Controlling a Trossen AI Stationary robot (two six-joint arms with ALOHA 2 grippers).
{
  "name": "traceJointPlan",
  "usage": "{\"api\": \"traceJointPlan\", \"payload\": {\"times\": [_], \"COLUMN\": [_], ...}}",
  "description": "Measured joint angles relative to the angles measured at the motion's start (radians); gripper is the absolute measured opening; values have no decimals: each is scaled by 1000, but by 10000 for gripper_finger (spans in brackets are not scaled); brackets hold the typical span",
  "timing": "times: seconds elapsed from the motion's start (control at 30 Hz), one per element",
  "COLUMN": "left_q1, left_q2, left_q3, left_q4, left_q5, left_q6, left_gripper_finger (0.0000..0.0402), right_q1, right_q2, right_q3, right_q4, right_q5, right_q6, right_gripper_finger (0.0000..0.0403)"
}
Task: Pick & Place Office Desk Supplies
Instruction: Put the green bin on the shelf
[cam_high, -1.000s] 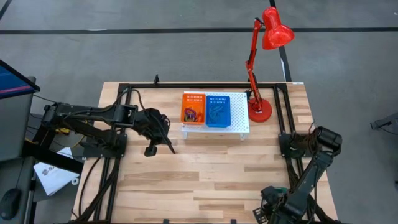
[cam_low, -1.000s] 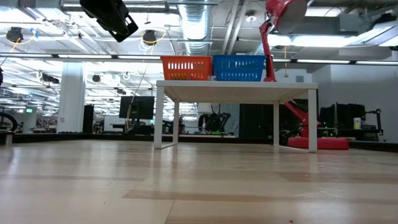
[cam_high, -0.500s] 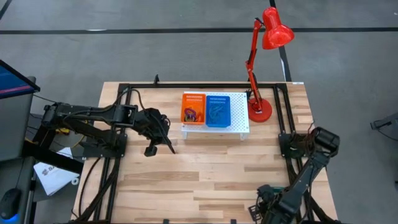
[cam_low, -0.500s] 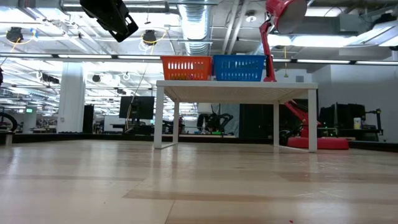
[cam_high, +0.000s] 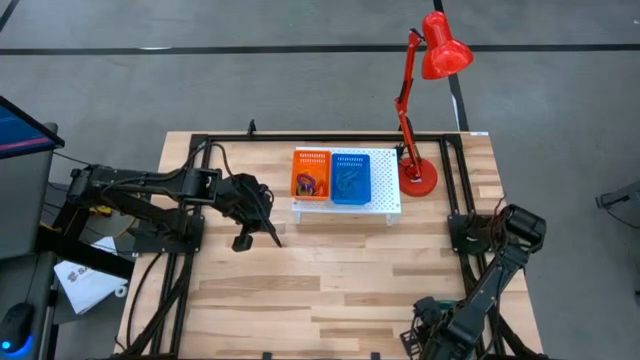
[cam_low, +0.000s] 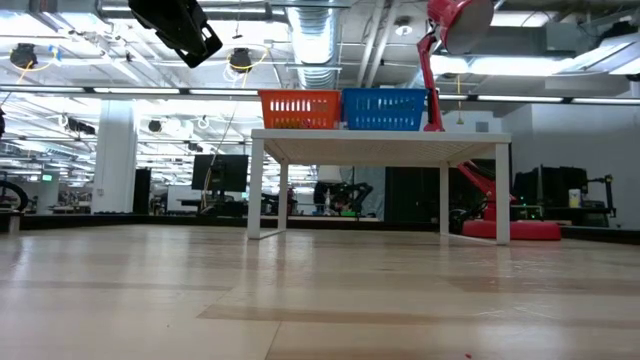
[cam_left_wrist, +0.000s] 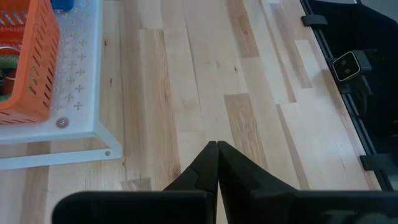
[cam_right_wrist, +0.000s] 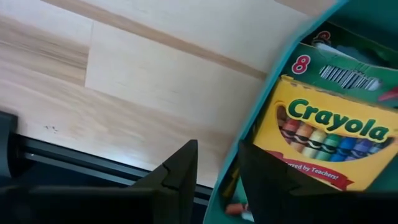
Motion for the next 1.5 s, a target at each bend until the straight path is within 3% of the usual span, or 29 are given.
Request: {"api": "traceJointPlan", "payload": {"times": [0.6, 1.5], "left_q1": [0, 0], "left_q2": [0, 0], "left_q3": [0, 0], "left_q4": [4, 3], "left_q5": [0, 0], "left_q6": [0, 0], "left_gripper_finger": [0, 0], "right_q1": [-2, 5], "right_q2": [-18, -10], "right_q3": [29, 30], "right_q4": [-136, -143], "right_q5": [-41, -14], "right_q6": [-26, 2], "right_gripper_finger": [113, 113]}}
